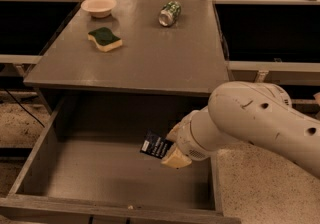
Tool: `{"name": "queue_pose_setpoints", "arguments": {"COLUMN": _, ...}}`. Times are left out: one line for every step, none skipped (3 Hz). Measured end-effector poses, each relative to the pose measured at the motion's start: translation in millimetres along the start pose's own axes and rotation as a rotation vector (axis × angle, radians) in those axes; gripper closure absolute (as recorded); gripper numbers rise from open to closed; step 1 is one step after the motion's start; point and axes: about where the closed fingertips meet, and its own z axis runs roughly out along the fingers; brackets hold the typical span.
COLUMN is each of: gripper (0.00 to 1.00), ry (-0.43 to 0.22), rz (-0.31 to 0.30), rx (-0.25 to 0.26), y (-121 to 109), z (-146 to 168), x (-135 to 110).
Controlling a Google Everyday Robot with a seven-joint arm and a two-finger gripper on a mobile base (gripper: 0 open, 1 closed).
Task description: Place rxbar blueberry into top drawer
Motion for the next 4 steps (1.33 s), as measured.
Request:
{"name": "queue_pose_setpoints", "arguments": {"gripper": 1.0, "ry": 0.0, "rz": 0.001, "rx": -0.002, "y": 0, "z": 2, "x": 0}}
{"name": "queue_pose_setpoints", "arguments": {"gripper": 1.0, "ry": -0.002, "rz": 0.016, "rx": -0.026, "y": 3, "z": 27, "x": 0}}
{"name": "queue_pose_setpoints", "arguments": {"gripper": 1.0, "ry": 0.005, "rz": 0.018, "rx": -0.053, "y": 5, "z": 57, "x": -4}}
{"name": "queue_pose_setpoints", "arguments": {"gripper": 1.0, "ry": 0.014, "rz": 0.013, "rx": -0.074, "y": 6, "z": 77, "x": -7}}
